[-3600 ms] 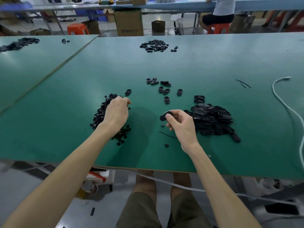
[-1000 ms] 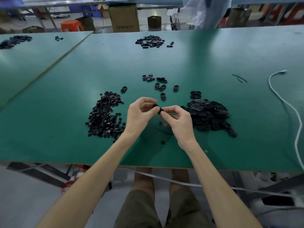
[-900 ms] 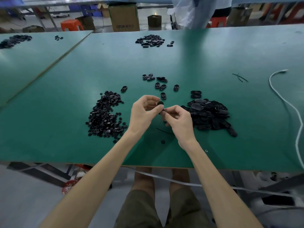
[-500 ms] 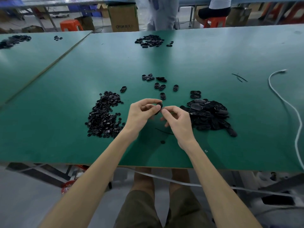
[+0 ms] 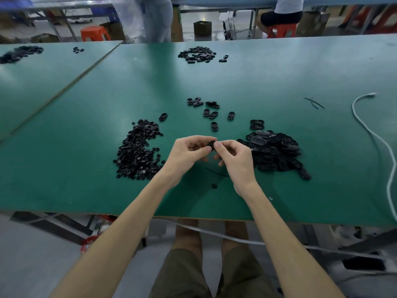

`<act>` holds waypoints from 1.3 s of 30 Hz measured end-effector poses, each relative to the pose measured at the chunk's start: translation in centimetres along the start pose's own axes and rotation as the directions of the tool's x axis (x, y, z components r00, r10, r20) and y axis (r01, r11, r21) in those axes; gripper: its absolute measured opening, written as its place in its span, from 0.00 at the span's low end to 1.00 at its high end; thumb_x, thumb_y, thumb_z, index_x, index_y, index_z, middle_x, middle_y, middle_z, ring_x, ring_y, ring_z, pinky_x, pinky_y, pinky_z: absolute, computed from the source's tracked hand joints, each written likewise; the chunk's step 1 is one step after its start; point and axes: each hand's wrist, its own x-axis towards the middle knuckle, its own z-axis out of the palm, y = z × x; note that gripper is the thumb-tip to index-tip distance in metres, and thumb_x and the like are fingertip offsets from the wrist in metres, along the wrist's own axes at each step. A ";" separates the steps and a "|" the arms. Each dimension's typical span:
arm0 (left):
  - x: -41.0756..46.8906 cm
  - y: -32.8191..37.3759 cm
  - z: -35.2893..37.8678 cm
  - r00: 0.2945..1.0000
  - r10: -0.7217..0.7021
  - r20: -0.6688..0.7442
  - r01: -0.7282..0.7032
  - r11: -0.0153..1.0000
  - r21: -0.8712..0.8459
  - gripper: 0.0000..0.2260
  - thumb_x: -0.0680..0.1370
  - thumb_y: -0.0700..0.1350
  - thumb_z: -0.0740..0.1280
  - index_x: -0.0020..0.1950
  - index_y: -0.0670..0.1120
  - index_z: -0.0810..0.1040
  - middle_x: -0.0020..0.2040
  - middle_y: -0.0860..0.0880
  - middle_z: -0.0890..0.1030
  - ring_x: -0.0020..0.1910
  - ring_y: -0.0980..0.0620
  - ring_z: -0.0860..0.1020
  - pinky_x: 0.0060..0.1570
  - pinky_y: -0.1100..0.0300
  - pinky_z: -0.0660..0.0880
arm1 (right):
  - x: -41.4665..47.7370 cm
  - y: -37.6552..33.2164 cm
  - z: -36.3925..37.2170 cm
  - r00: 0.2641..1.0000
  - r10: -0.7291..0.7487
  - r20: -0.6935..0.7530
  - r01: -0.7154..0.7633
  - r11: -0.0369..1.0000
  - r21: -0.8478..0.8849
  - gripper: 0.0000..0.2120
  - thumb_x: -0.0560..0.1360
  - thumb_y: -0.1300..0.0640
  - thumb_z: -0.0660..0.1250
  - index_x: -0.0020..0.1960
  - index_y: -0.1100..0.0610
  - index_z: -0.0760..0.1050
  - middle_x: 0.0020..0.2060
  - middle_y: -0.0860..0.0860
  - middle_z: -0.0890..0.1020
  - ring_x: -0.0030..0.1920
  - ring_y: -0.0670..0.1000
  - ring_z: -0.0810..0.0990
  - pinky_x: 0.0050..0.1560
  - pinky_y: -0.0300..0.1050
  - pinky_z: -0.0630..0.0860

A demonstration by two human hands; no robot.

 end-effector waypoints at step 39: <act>-0.7 0.3 1.5 0.995 -0.001 -0.102 0.001 1.000 -0.003 0.10 0.79 0.34 0.71 0.58 0.42 0.86 0.49 0.44 0.88 0.48 0.50 0.85 0.53 0.62 0.80 | 0.2 0.3 -0.3 0.999 0.034 -0.029 -0.034 0.999 0.030 0.06 0.79 0.56 0.74 0.47 0.58 0.84 0.33 0.50 0.85 0.35 0.48 0.81 0.38 0.43 0.77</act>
